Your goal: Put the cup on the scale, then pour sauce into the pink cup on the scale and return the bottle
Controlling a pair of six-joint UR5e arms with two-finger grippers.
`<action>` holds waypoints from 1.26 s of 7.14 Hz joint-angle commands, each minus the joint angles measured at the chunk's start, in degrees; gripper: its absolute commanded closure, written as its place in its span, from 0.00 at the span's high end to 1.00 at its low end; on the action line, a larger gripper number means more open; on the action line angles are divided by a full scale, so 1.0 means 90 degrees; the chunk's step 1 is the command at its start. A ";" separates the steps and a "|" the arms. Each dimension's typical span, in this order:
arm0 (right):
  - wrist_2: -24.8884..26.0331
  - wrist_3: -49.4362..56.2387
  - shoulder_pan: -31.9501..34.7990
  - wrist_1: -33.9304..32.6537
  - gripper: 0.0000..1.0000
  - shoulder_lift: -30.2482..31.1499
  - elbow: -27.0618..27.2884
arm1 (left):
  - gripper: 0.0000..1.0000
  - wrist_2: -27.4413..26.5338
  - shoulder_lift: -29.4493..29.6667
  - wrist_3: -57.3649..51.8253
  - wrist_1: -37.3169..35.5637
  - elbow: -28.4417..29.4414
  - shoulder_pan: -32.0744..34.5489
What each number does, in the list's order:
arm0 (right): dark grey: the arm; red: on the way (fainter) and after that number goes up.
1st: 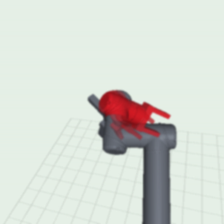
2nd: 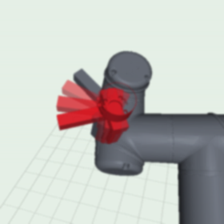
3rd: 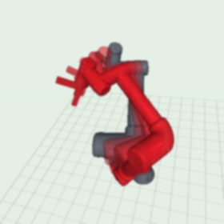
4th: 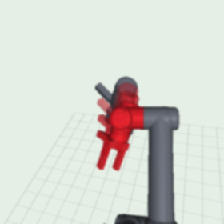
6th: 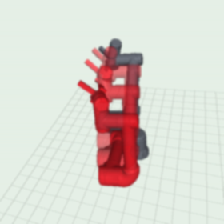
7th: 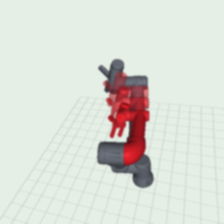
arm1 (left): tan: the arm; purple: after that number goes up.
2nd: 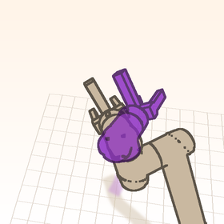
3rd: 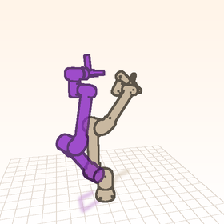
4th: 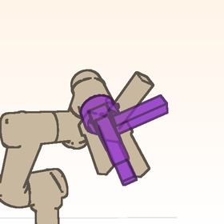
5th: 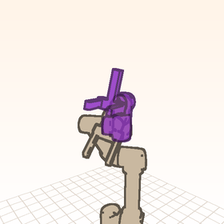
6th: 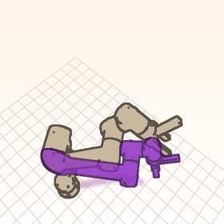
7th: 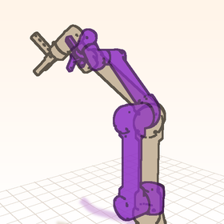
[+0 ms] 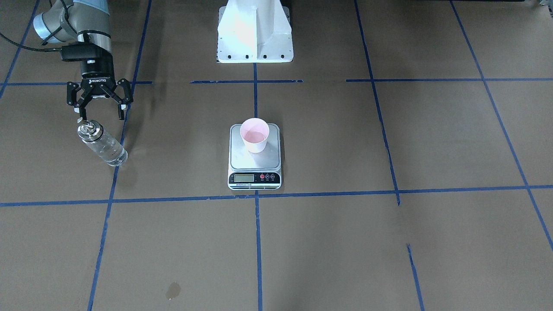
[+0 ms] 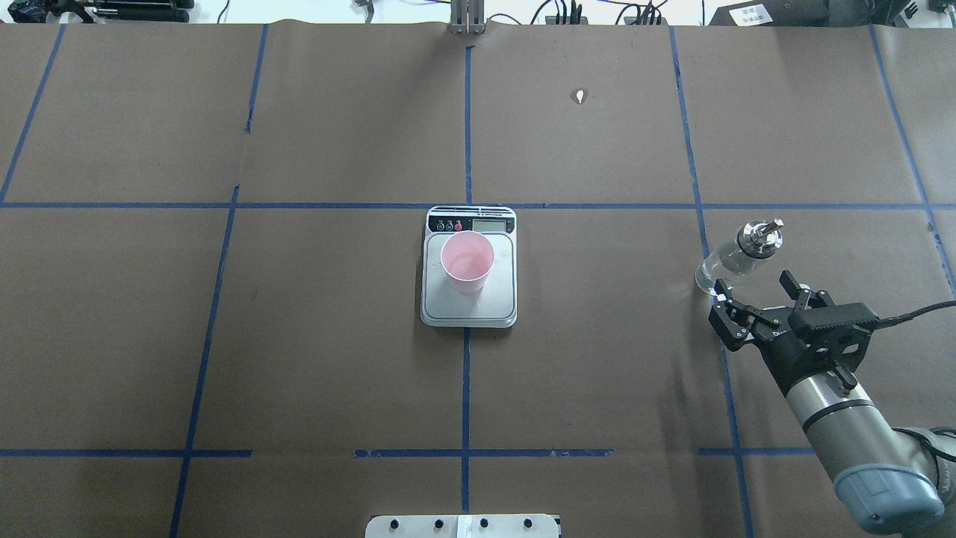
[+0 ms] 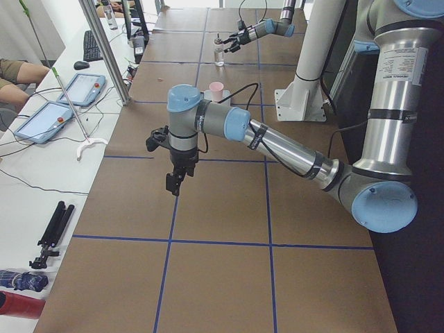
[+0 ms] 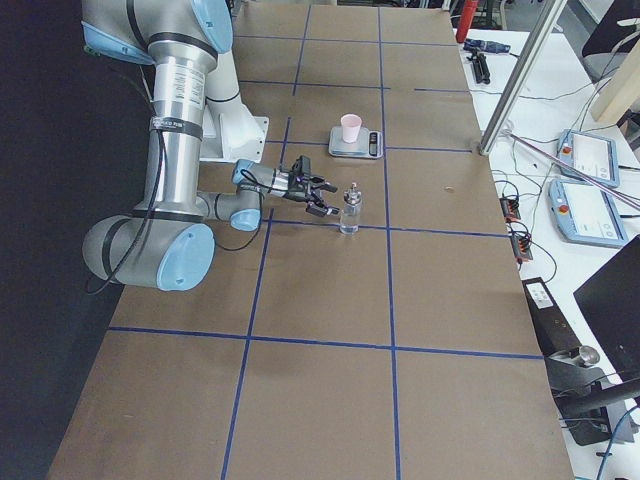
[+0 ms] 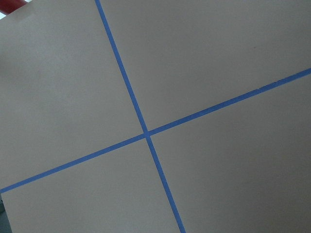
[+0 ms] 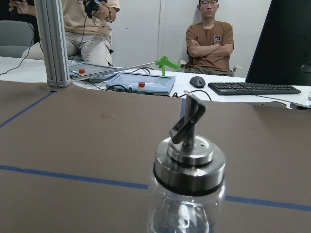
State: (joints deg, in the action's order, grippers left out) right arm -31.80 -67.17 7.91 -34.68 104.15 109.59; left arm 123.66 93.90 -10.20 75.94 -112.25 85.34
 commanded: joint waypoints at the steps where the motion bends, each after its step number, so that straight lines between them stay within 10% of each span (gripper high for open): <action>1: 0.0144 0.0002 -0.0263 -0.0004 1.00 0.0749 0.0712 | 1.00 0.0000 -0.0023 0.0000 0.0000 -0.0018 0.0010; 5: 0.0125 0.0322 -0.0177 -0.0518 1.00 0.1006 0.1571 | 1.00 0.0000 0.0006 0.0000 -0.0137 -0.0038 0.0010; 9: -0.2190 0.1318 0.1653 -0.0610 1.00 0.0977 0.1807 | 1.00 0.0000 0.0016 0.0000 -0.0137 -0.0106 0.0010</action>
State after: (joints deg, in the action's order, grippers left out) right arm -42.87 -58.33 16.30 -39.92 113.10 125.13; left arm 123.66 94.02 -10.20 74.71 -113.00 85.43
